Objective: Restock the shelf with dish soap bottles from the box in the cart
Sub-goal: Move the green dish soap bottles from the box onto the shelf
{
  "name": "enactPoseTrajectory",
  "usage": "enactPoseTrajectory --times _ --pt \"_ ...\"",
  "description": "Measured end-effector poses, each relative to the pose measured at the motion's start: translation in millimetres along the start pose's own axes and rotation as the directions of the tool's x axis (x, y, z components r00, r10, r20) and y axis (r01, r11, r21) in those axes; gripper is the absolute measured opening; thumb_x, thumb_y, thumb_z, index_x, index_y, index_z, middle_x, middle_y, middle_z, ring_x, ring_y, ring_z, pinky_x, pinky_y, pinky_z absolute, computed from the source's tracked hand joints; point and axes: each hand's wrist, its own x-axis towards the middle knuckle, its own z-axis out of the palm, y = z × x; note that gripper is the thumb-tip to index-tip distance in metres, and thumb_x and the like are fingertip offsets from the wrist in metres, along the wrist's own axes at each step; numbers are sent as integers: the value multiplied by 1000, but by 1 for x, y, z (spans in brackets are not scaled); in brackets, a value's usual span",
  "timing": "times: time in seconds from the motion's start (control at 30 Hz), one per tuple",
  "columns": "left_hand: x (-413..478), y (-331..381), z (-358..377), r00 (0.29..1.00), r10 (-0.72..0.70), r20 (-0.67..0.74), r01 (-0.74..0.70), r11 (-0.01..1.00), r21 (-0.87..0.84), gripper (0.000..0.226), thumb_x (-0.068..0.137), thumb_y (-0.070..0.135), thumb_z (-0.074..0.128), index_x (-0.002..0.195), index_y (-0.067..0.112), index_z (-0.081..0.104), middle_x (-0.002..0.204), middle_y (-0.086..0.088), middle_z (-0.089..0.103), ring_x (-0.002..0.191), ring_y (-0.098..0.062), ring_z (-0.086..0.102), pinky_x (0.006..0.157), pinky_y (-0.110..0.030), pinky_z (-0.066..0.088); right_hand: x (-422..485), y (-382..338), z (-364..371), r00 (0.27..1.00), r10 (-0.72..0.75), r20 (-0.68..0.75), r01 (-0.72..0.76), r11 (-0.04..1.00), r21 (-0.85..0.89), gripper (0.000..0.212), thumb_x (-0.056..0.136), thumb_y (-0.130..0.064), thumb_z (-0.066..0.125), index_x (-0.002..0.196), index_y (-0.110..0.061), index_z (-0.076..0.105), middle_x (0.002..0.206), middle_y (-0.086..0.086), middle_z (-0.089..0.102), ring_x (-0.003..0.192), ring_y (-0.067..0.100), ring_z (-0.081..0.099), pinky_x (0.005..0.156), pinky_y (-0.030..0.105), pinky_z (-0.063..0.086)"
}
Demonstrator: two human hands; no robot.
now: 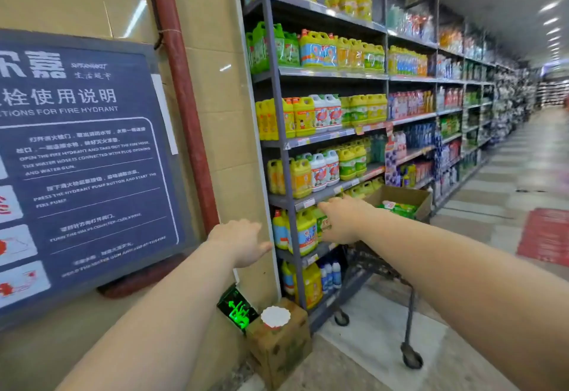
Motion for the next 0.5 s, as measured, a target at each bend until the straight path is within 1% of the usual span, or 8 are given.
enactPoseTrajectory --times 0.1,0.23,0.37,0.43,0.5 --pt "25 22 7 1000 20 21 -20 1000 23 62 89 61 33 135 20 40 136 -9 47 122 -31 46 94 -43 43 11 30 12 999 37 13 -37 999 -9 70 89 -49 51 146 -17 27 146 11 38 132 35 37 105 50 38" --pt "73 56 16 999 35 30 -35 999 6 58 89 61 34 130 21 45 131 -8 50 118 -29 49 92 -42 44 28 78 27 996 67 52 -67 998 -13 77 89 -53 50 150 -20 18 151 10 32 138 36 29 109 55 29" --pt "126 99 20 999 39 27 -39 999 -12 60 89 62 34 134 22 42 136 -5 48 122 -26 47 90 -41 44 48 137 42 993 102 62 -99 994 -47 75 87 -52 53 147 -19 23 150 10 34 136 35 32 110 55 29" --pt "149 122 24 998 51 38 -51 999 -18 59 89 62 34 132 23 44 132 -5 50 118 -26 50 86 -40 46 55 165 50 991 109 81 -105 993 -51 75 87 -54 52 148 -19 23 151 9 33 137 35 30 111 55 28" --pt "171 144 29 997 67 49 -65 997 -37 56 88 62 35 126 23 48 126 -6 54 111 -25 53 83 -40 49 62 194 58 989 114 97 -108 992 -64 75 87 -55 51 148 -20 23 152 9 32 138 35 30 111 54 28"
